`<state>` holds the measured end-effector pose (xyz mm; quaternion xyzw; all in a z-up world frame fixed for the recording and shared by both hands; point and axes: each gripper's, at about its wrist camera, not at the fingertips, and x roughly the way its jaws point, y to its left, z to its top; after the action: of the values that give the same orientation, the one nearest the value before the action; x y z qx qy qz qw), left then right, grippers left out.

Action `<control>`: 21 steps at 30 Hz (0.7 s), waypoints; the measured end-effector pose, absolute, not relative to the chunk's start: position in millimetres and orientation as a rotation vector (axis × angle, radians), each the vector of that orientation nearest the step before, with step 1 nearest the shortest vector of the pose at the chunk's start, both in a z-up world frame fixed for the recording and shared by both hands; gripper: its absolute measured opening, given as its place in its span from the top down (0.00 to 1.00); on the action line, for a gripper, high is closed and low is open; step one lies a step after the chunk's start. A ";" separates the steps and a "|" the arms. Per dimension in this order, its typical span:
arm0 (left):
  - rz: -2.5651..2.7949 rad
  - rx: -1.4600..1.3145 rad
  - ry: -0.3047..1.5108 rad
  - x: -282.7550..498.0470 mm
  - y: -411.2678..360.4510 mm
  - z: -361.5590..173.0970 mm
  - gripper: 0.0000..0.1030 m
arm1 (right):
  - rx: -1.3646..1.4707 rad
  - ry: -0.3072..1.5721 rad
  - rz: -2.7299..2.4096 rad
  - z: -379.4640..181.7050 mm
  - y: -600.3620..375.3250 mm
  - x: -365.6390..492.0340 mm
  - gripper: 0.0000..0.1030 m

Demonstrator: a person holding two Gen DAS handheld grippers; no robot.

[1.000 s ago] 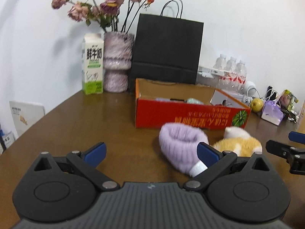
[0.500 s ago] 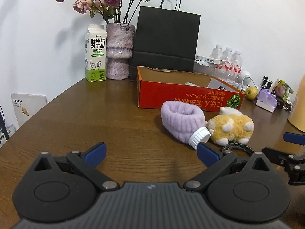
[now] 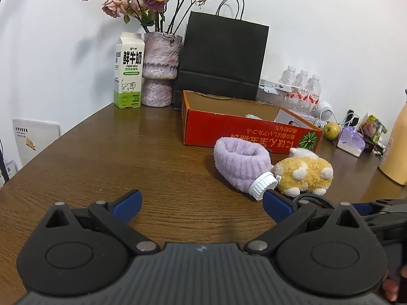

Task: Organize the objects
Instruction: 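Grasp the coiled black cable with the right tool while the left tool grasps the lavender cuff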

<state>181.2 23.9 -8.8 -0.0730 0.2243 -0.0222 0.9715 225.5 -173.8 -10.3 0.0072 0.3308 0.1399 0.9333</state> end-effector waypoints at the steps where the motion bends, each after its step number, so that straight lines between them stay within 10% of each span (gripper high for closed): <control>1: -0.044 -0.150 0.455 181.3 24.2 -9.1 0.00 | -0.004 0.682 0.274 -11.1 -169.8 229.0 0.00; 21: -0.029 -0.182 0.501 187.4 30.6 -14.2 0.00 | -0.074 0.587 0.310 -3.8 -158.3 214.8 0.11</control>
<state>187.4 30.6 -14.2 -0.0898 0.2476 -0.0141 0.9646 214.8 -158.3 -3.8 -0.0363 0.2881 0.1521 0.9447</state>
